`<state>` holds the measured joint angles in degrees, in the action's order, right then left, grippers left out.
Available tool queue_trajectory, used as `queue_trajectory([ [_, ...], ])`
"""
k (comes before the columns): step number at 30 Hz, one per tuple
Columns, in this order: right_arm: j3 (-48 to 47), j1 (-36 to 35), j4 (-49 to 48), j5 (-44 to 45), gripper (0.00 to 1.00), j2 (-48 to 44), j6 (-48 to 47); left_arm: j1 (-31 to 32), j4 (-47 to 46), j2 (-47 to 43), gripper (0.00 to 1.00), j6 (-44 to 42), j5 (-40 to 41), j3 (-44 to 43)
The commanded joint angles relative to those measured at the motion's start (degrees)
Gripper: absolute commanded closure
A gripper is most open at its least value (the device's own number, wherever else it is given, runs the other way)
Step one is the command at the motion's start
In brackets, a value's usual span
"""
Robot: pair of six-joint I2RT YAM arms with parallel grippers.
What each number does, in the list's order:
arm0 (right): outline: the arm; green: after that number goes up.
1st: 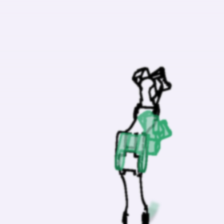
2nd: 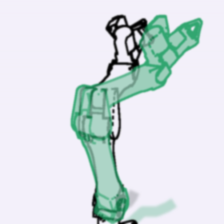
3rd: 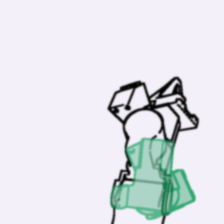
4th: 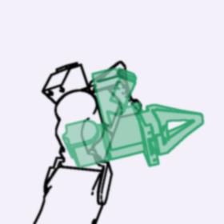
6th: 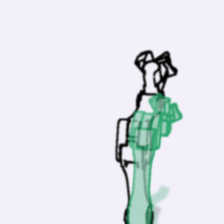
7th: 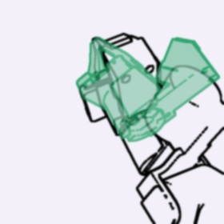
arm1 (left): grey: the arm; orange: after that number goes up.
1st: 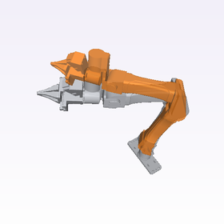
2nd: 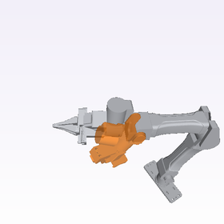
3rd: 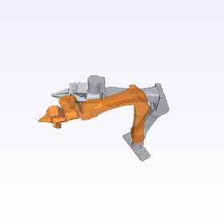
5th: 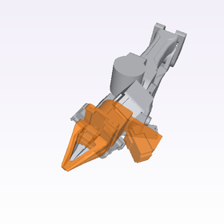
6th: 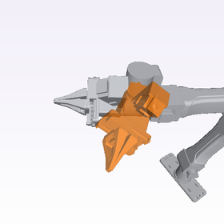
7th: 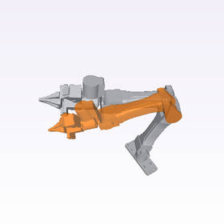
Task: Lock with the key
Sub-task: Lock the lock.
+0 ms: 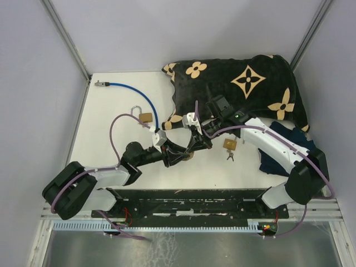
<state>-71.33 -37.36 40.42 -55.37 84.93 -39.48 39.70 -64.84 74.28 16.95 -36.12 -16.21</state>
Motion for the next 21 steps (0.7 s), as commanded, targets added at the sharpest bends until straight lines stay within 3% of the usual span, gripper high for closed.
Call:
queue_trajectory([
  [1, -0.03, 2.07, 8.33, -5.92, 0.98, -2.91, 1.15, -1.52, -6.32, -2.83, 0.58, -2.28, 6.81, 1.92],
  [6, -0.28, 3.65, 7.09, -8.82, 0.98, -2.94, 4.44, -1.57, -6.44, -5.49, 0.38, -1.74, 9.77, 3.28],
  [13, -0.41, 7.63, 1.56, -11.93, 0.98, -4.98, 14.61, -1.51, -14.34, -10.76, 0.24, 2.61, 12.61, 8.85],
  [17, 2.0, 10.61, -11.73, -13.37, 0.98, -6.99, 30.18, -1.28, -23.17, -11.78, 0.18, 12.14, 13.96, 12.45],
  [21, 4.74, 12.38, -30.32, -13.56, 0.98, -7.42, 50.82, 0.55, -25.57, -10.69, 0.13, 19.26, 17.55, 10.97],
])
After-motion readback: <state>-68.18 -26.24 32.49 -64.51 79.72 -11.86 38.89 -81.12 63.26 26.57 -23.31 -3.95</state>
